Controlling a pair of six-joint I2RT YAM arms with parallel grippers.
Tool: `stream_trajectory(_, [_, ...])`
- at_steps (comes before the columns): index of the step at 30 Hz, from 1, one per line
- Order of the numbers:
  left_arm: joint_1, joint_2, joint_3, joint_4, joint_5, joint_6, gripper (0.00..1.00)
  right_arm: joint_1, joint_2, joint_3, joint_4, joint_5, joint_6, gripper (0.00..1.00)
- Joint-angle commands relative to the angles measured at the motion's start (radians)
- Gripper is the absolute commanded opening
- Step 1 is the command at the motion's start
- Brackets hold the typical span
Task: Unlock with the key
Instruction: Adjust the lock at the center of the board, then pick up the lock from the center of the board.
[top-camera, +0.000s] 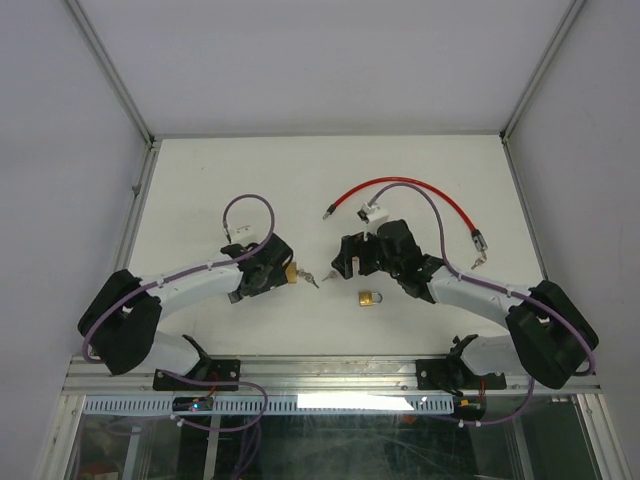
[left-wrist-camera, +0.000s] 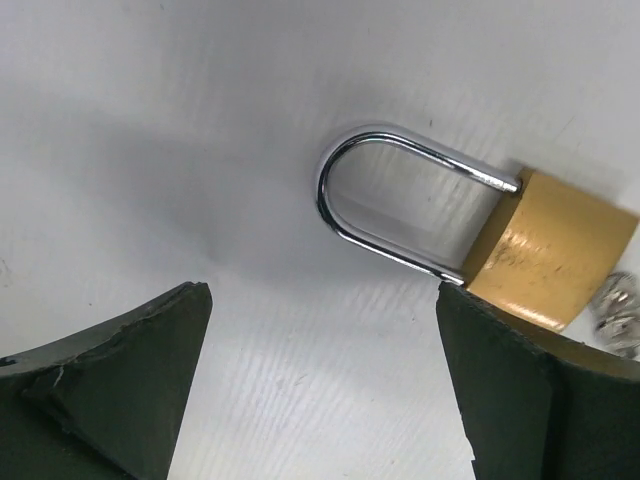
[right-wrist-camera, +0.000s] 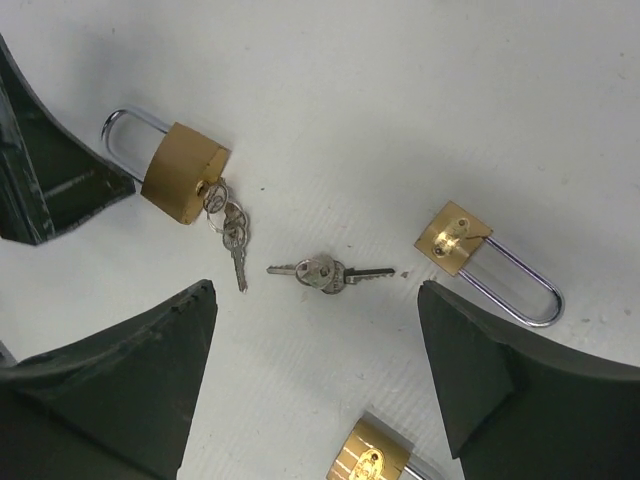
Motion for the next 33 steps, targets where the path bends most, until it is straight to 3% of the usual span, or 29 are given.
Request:
stream_trajectory(1, [0.05,-0.111,0.007,0.078,-0.039,0.041,0.99,-0.002,0.048,0.106,0.023,-0.106,-0.067,0.84])
stream_trajectory(8, [0.192,-0.309,-0.109,0.286,0.183,0.099,0.99,0.066,0.181,0.229,-0.039,-0.154,-0.173,0.86])
stream_trajectory(11, [0.282,-0.381,-0.166,0.337,0.29,0.093,0.99,0.1,0.263,0.29,-0.05,-0.2,-0.29,0.91])
stream_trajectory(20, [0.549,-0.442,-0.321,0.527,0.656,0.034,0.99,0.147,0.497,0.505,-0.114,-0.321,-0.606,0.98])
stream_trajectory(25, [0.609,-0.443,-0.378,0.604,0.733,0.004,0.99,0.151,0.583,0.582,-0.165,-0.395,-0.732,0.98])
stream_trajectory(33, [0.613,-0.448,-0.413,0.658,0.762,-0.009,0.99,0.156,0.668,0.643,-0.217,-0.421,-0.802,0.97])
